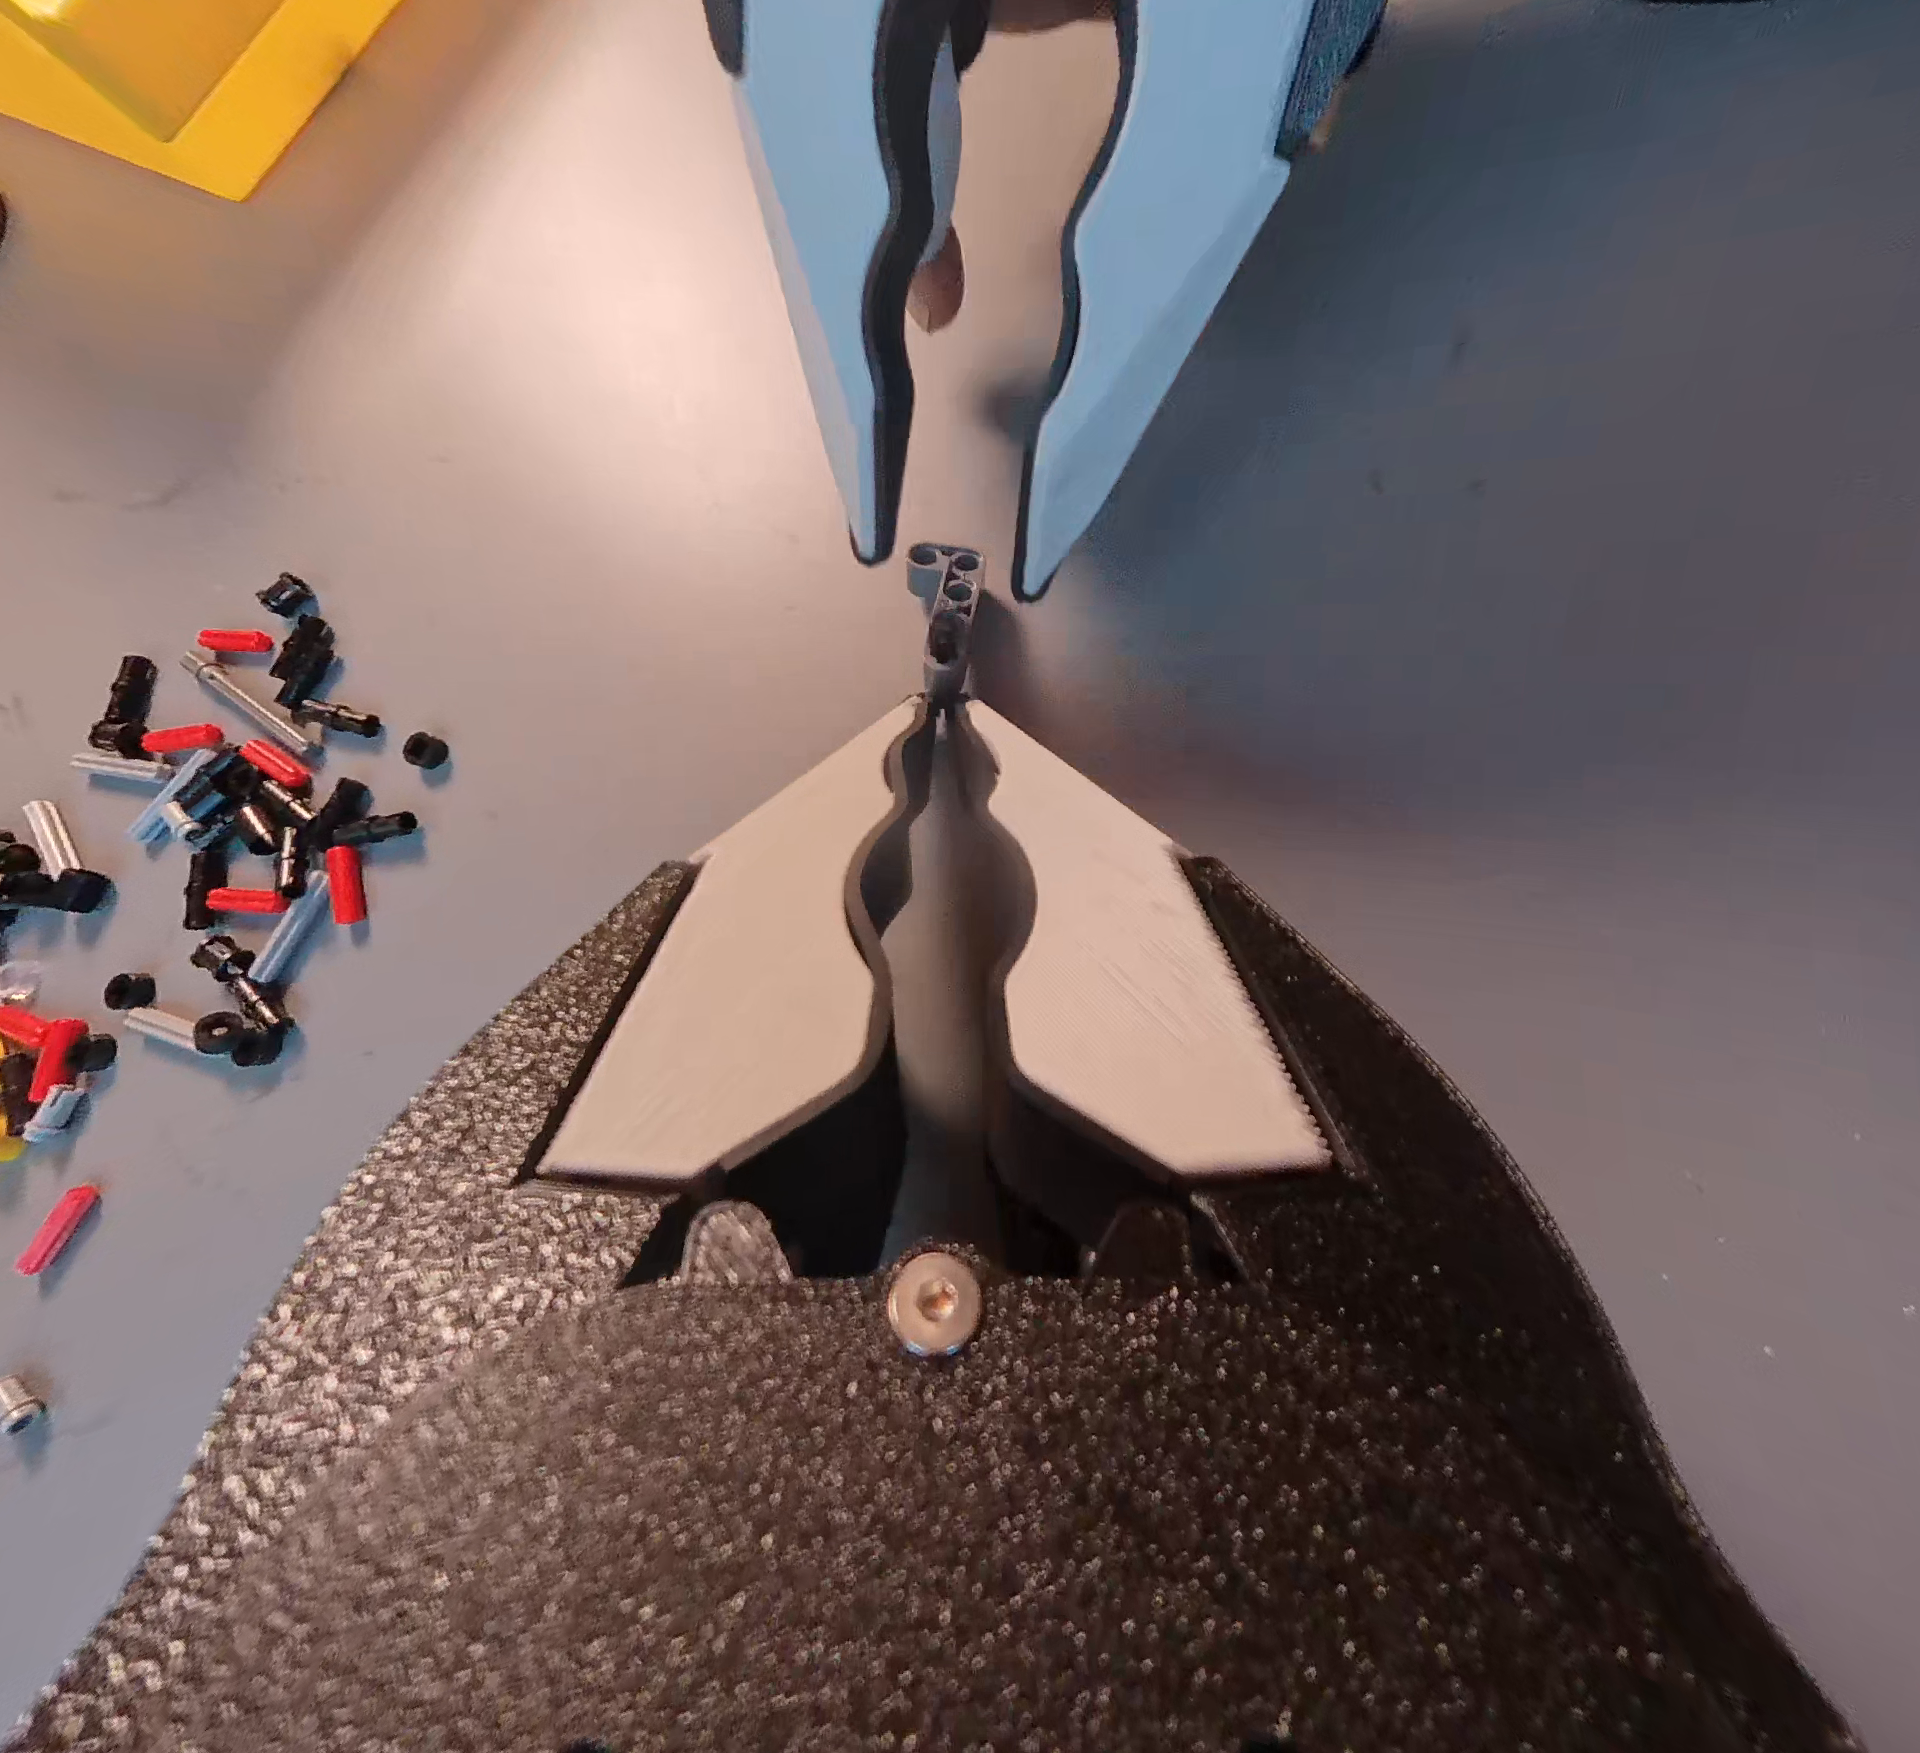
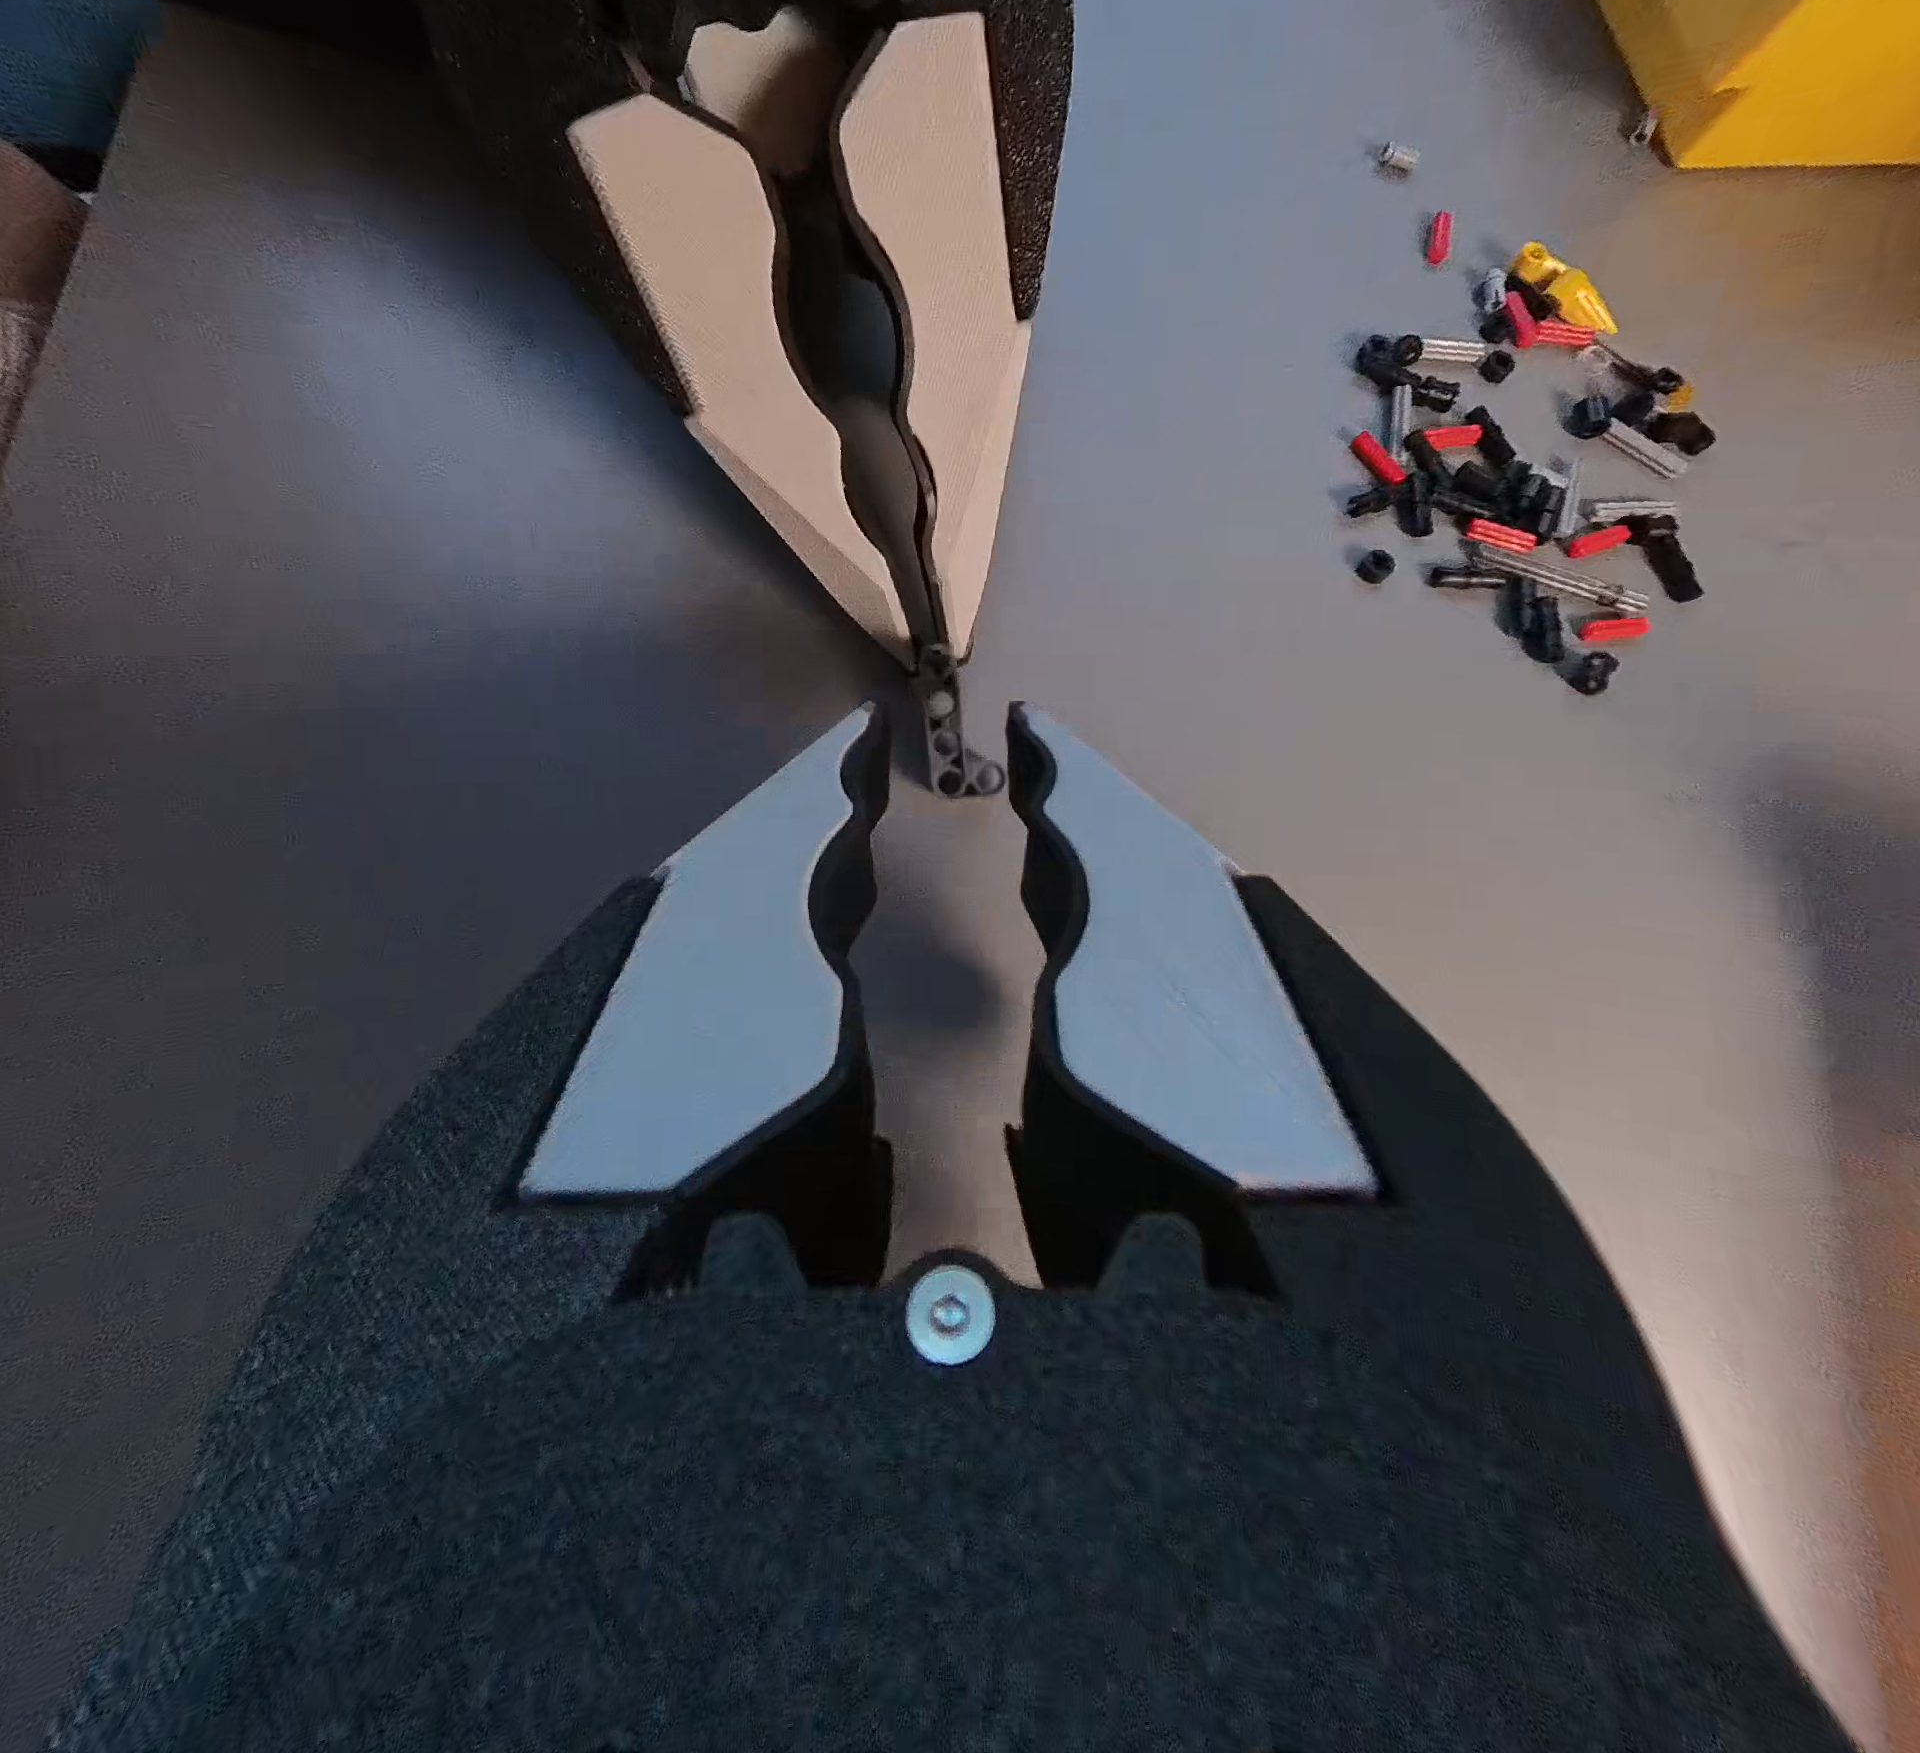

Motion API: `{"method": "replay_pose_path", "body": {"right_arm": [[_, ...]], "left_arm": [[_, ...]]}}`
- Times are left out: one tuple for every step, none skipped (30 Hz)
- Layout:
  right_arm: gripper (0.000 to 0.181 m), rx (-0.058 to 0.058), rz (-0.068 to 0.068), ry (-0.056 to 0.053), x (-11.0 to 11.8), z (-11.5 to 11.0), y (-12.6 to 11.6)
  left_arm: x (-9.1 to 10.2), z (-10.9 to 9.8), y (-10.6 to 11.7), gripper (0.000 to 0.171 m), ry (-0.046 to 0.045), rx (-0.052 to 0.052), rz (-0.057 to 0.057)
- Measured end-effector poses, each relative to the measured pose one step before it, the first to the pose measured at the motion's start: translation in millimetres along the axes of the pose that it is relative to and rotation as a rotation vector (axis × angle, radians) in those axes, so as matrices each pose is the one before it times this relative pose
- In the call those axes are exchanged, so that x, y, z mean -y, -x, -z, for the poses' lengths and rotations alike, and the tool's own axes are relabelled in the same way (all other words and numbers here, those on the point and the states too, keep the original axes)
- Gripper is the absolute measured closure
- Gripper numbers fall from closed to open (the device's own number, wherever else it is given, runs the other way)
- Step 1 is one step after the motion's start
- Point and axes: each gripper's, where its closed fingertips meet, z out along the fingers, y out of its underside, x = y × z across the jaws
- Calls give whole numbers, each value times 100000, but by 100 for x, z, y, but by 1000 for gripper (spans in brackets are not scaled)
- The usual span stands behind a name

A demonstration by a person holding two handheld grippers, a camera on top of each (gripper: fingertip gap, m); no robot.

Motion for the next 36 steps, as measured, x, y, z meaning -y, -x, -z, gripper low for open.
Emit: {"method": "replay_pose_path", "body": {"right_arm": [[161, 933, 388, 356, -104, -370, 316], [163, -808, 1054, 579, -156, -334, -20], [174, -943, 1193, -529, -26, -210, -25], [176, 399, 734, -901, 65, -104, 153], [176, -159, -24, -951, 65, 42, -25], [176, 625, -1080, -1967, 201, 188, 4], [176, 1353, -1756, -2441, 250, 252, 30], [176, 1368, -1984, -2847, 248, 244, 42], [176, 1149, -2053, -3282, 329, 307, 35], [176, 1979, -2005, -4049, 474, 235, 195], [176, 2920, -2043, -4000, 516, 216, 367], [176, 2006, -1579, -2773, 367, 127, 265], [176, 923, -834, -954, 121, 32, 104], [176, 791, -335, -216, 31, 11, 100], [176, 809, -115, 170, -47, -11, 148], [176, 500, -211, -59, -28, 2, 80], [176, 621, -491, -308, 13, 17, 106], [176, -13, -1425, -1814, 249, 104, -24], [176, 164, -2342, -4009, 561, 248, -69], [176, 849, -3013, -5017, 722, 313, -30], [176, -311, -2432, -4541, 647, 229, -130], [177, -1182, -1537, -2906, 422, 77, -184], [177, -1291, -1885, -2785, 361, 20, -183], [177, -53, -2109, -4356, 628, 86, -87], [177, 893, -2139, -3824, 664, 120, 73], [177, 558, -728, -3187, 642, 140, 79], [177, 782, -393, -3500, 783, 50, 86], [177, 1901, -1100, -3974, 860, 83, 308], [177, 1404, -785, -3973, 901, 22, 292], [177, 689, -15, -2782, 652, -50, 227], [177, 706, -594, -2853, 513, -38, 183], [177, 1262, -2048, -3416, 510, -41, 205], [177, 984, -1593, -2572, 340, -25, 150], [178, 147, -571, -1636, 231, -42, 42], [178, 487, -922, -1890, 273, -64, 68], [178, 403, -810, -1784, 266, -71, 58]], "left_arm": [[156, 122, -53, 169, -1180, -131, -209], [191, 134, -80, 169, -1232, -575, 328], [176, 114, -54, 169, -1126, -669, 730], [117, 104, -16, 169, -772, -518, 579], [96, 92, 21, 169, -859, -324, 506], [187, 123, -26, 168, -1457, -676, 680], [312, 195, -56, 168, -2148, -892, 638], [368, 214, -45, 168, -2522, -677, 549], [383, 205, -36, 167, -2540, -662, 859], [380, 161, -164, 165, -2306, -1381, 998], [329, 121, -273, 165, -2008, -1923, 655], [316, 96, -217, 165, -1876, -1249, 71], [240, 86, -124, 166, -1227, -379, -623], [-15, 35, -118, 167, 388, -370, -1069], [-13, 17, -116, 167, 317, -557, -402], [-27, 29, -103, 167, 433, -736, 535], [51, 73, -63, 167, 154, -852, 1318], [260, 203, 79, 167, -1090, -77, 1505], [469, 313, 110, 167, -2478, -154, 1439], [522, 300, 116, 167, -2677, -366, 1860], [391, 217, 206, 168, -1865, 483, 1056], [199, 126, 230, 168, -952, 578, 609], [270, 170, 195, 168, -1729, -139, 2226], [514, 258, 69, 168, -3309, -1658, 3873], [598, 282, -25, 168, -3676, -2424, 4362], [680, 291, -32, 168, -4124, -2133, 3614], [808, 311, -168, 168, -4490, -2770, 3980], [901, 330, -345, 168, -4797, -3994, 4587], [808, 260, -344, 168, -4308, -3636, 4134], [578, 169, -294, 168, -3022, -2957, 2877], [487, 119, -296, 169, -2693, -2671, 2526], [427, 84, -291, 168, -2301, -2453, 2317], [279, 65, -193, 168, -1497, -1653, 1600], [221, 59, -99, 168, -1300, -1008, 1101], [254, 66, -136, 168, -1489, -1211, 1291], [234, 66, -90, 168, -1210, -871, 1066]]}}
